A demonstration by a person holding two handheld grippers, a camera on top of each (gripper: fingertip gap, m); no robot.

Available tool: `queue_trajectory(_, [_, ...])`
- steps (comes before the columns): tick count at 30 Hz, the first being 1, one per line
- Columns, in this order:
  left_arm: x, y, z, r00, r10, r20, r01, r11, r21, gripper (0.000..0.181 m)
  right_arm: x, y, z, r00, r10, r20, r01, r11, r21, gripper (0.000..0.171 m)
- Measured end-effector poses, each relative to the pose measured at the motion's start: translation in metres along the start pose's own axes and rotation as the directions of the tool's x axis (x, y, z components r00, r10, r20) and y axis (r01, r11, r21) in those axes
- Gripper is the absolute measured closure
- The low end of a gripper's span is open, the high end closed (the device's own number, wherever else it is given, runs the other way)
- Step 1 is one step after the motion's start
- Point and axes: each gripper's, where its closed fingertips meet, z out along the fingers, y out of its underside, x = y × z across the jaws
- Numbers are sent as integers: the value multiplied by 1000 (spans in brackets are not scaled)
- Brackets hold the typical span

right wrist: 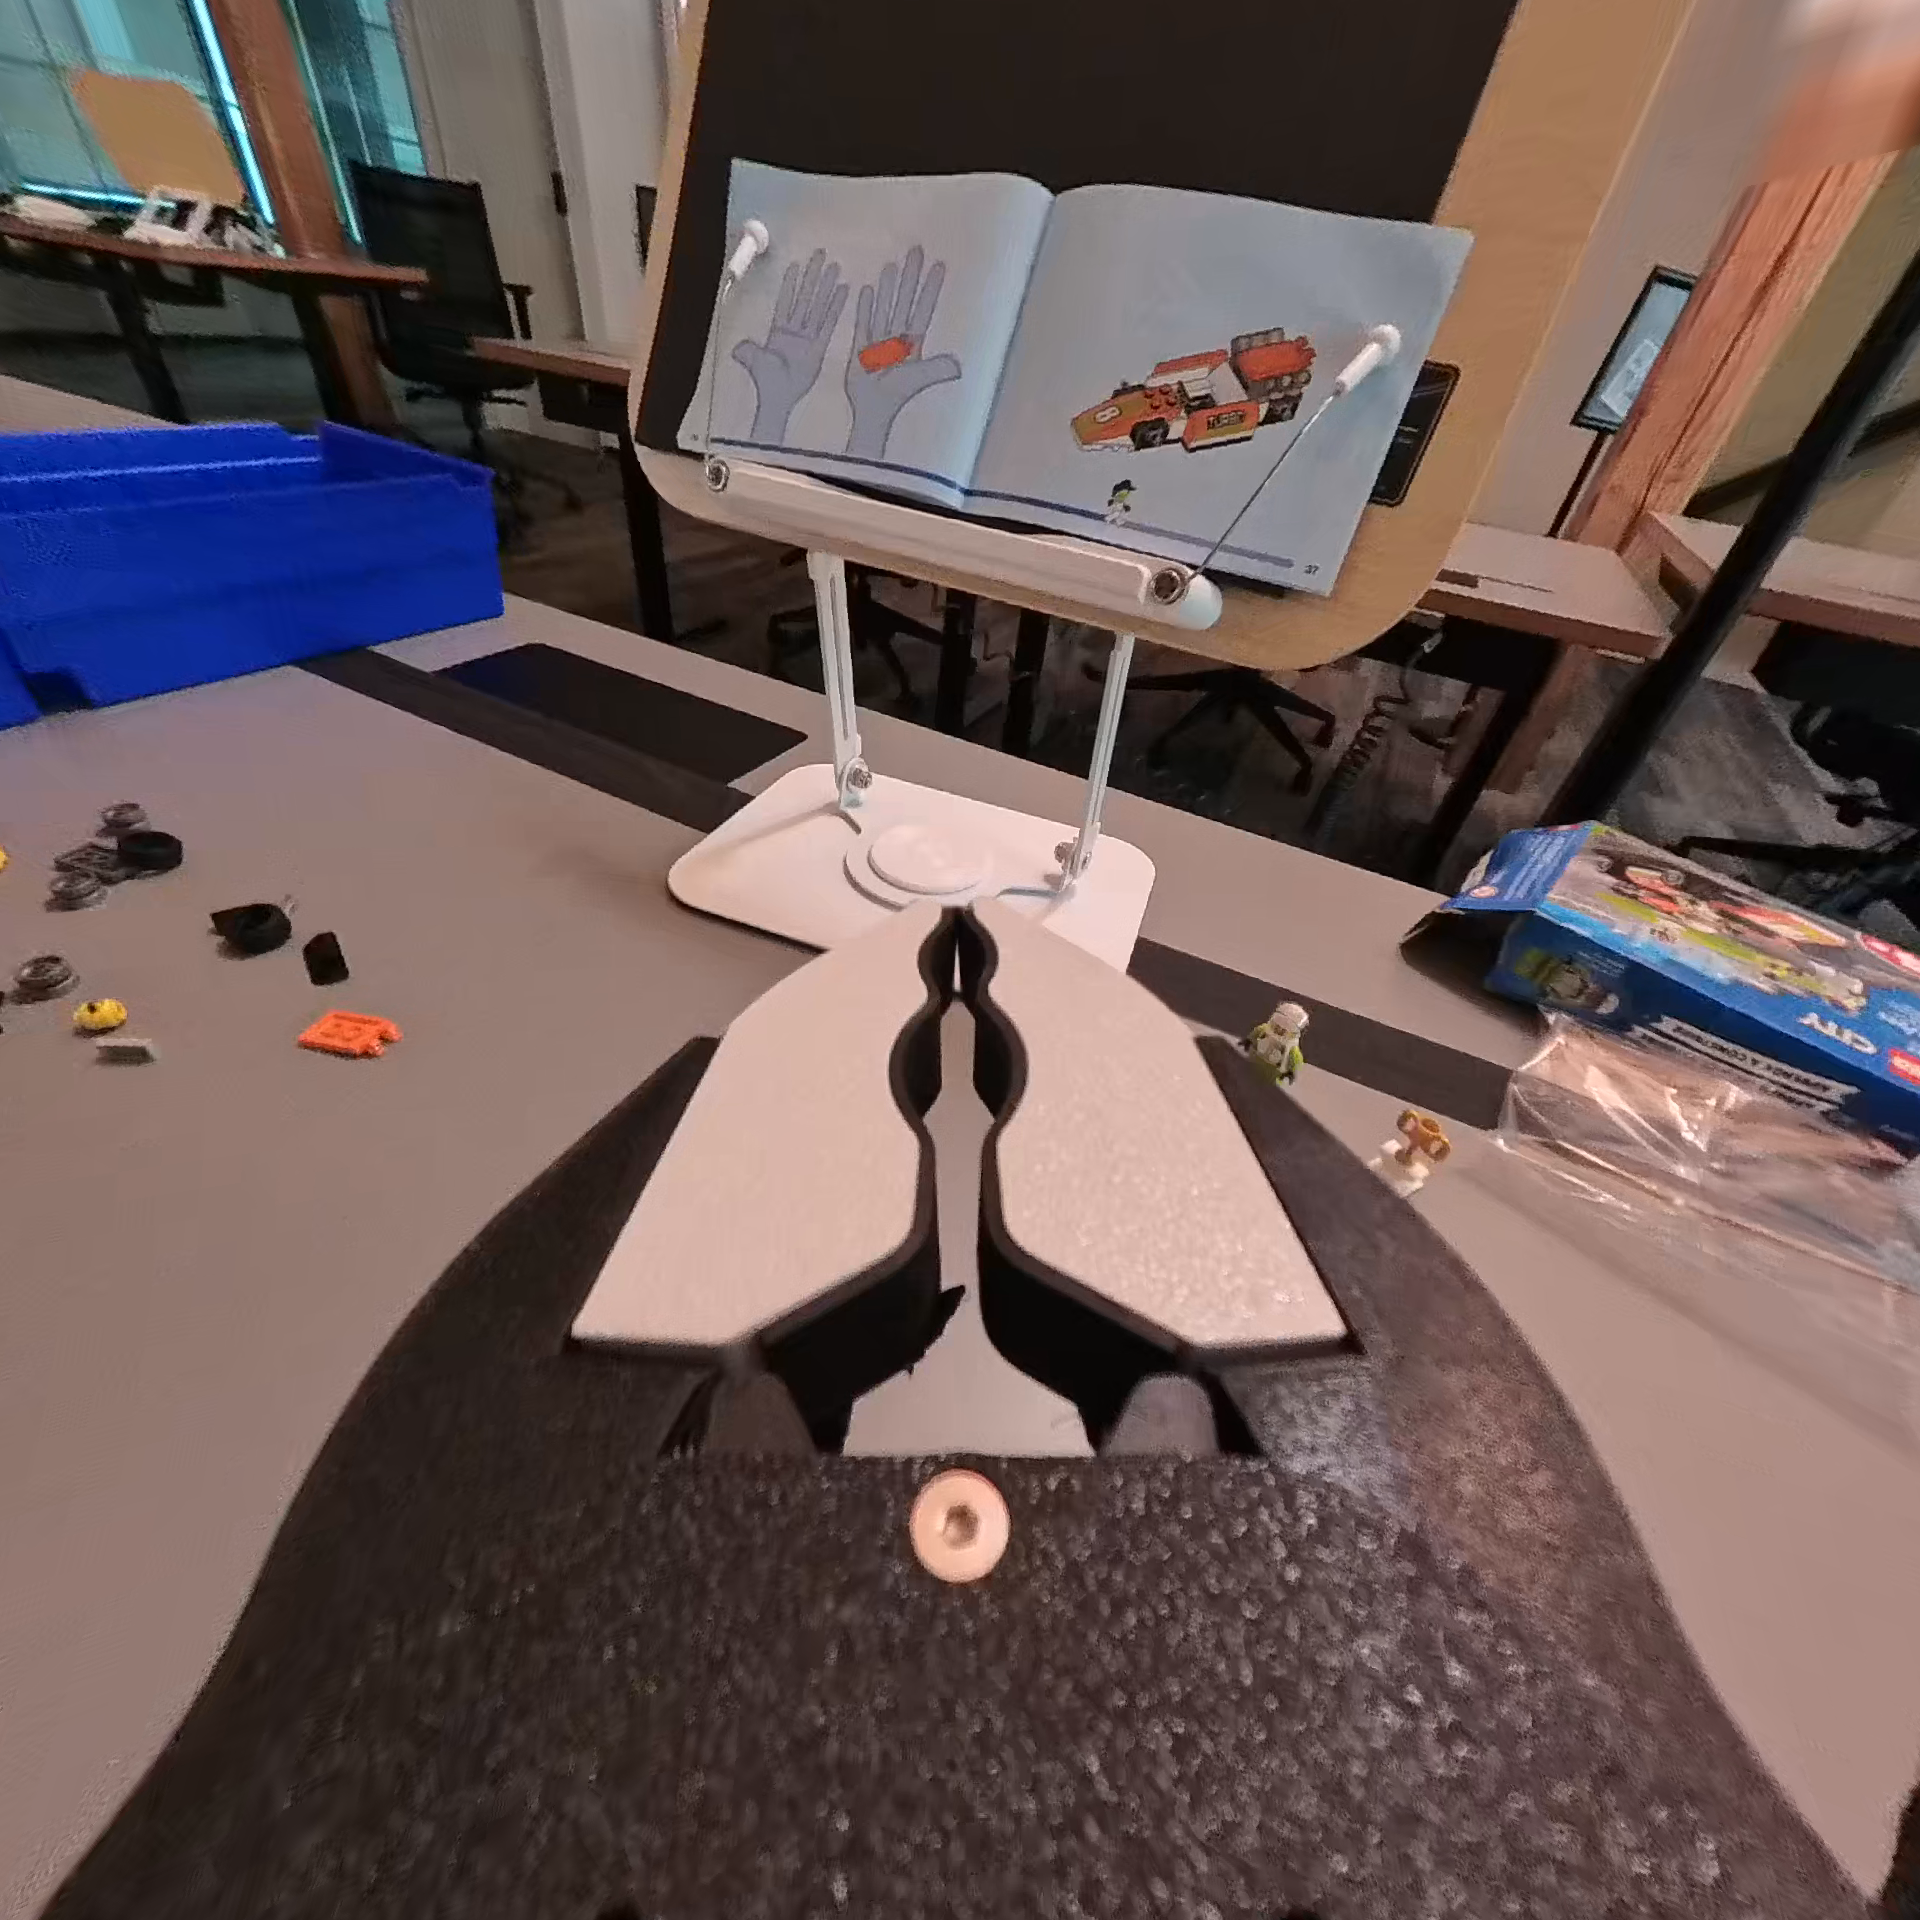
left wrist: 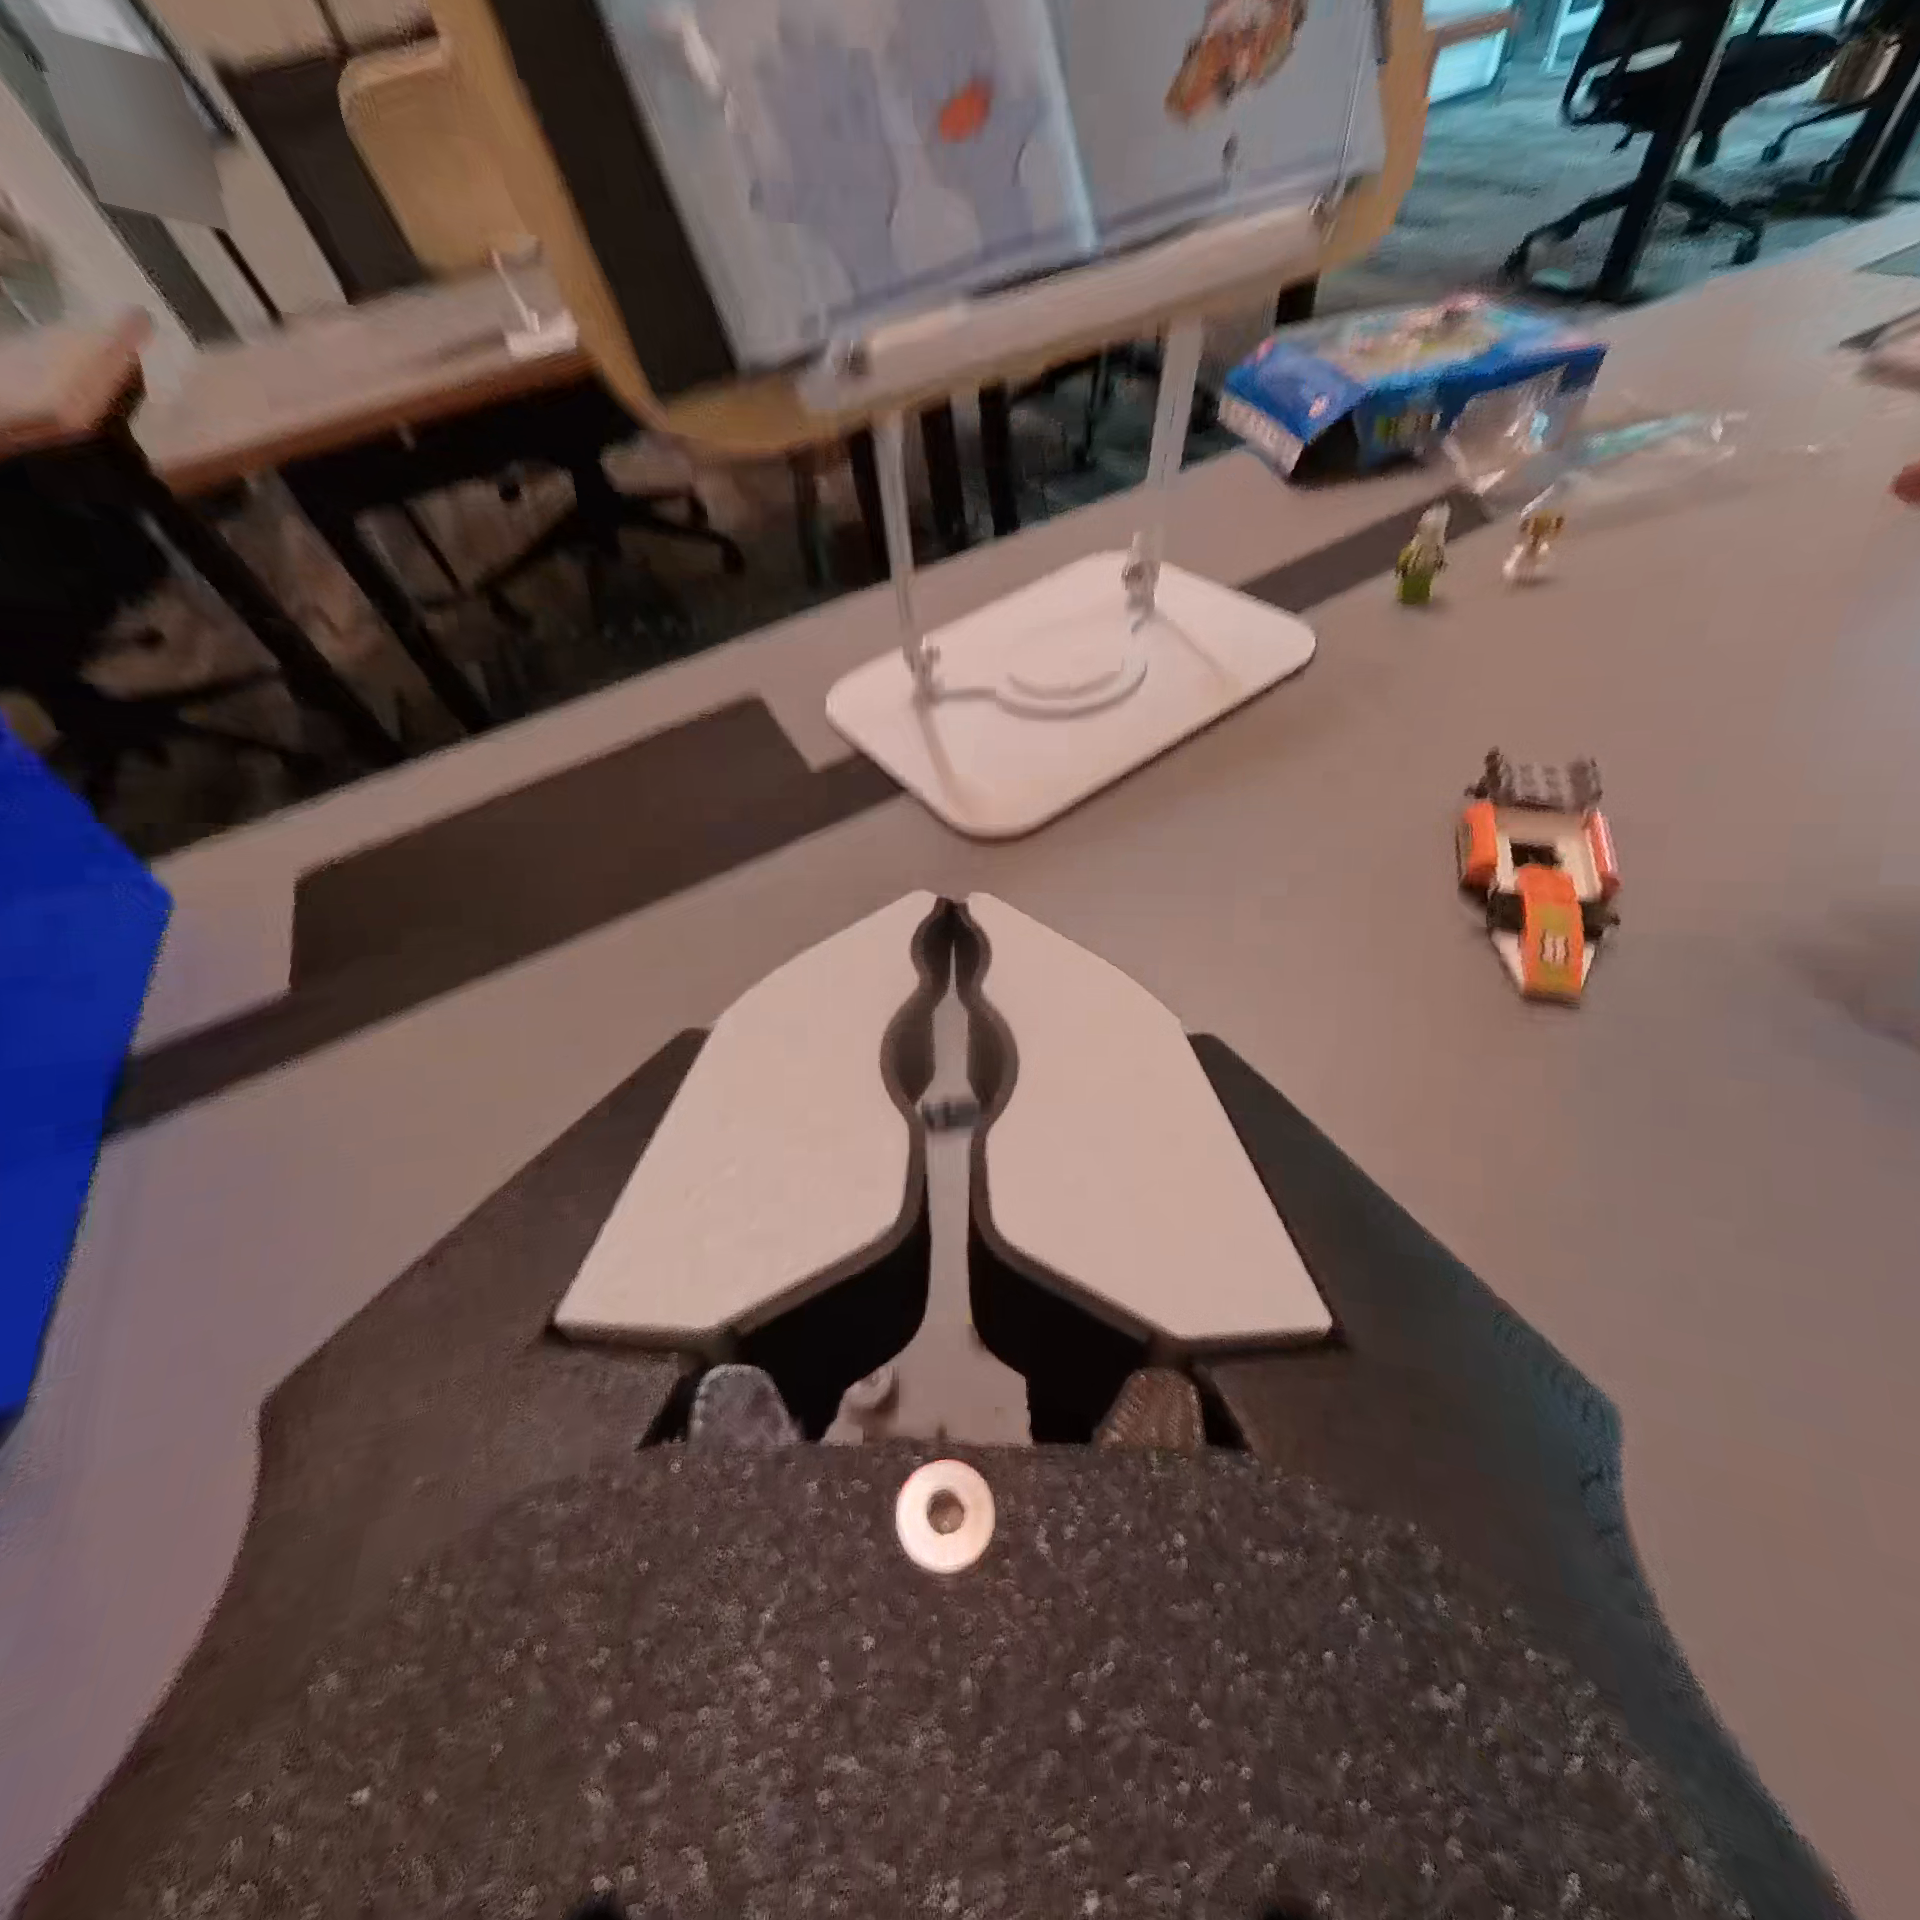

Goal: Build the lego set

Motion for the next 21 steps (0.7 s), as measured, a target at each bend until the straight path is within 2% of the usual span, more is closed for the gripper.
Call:
queue_trajectory(3, [13, 38, -1, 994, -21, -106, 8, 993, -121, 181, -4, 0, 0, 999, 25, 42, -25, 1000, 12, 171])
queue_trajectory(7, [46, 78, 20, 962, 13, -272, -96, 952, -291, 169, -20, 12, 3, 993, 28, 112, -26, 1000, -17, 171])
queue_trajectory(9, [53, 82, 32, 951, 50, -305, -152, 935, -321, 168, -32, 14, 3, 988, -2, 157, 5, 1000, -22, 171])
queue_trajectory(14, [56, 92, 61, 939, 78, -334, -212, 898, -386, 161, -44, 10, 2, 986, -75, 148, 75, 997, 6, 171])
queue_trajectory(18, [57, 116, 71, 914, 96, -395, -297, 820, -489, 153, -48, 14, 3, 983, -93, 158, 95, 995, -3, 171])
queue_trajectory(21, [58, 117, 75, 901, 79, -427, -311, 805, -505, 156, -47, 17, 5, 983, -86, 164, 89, 996, -11, 171])
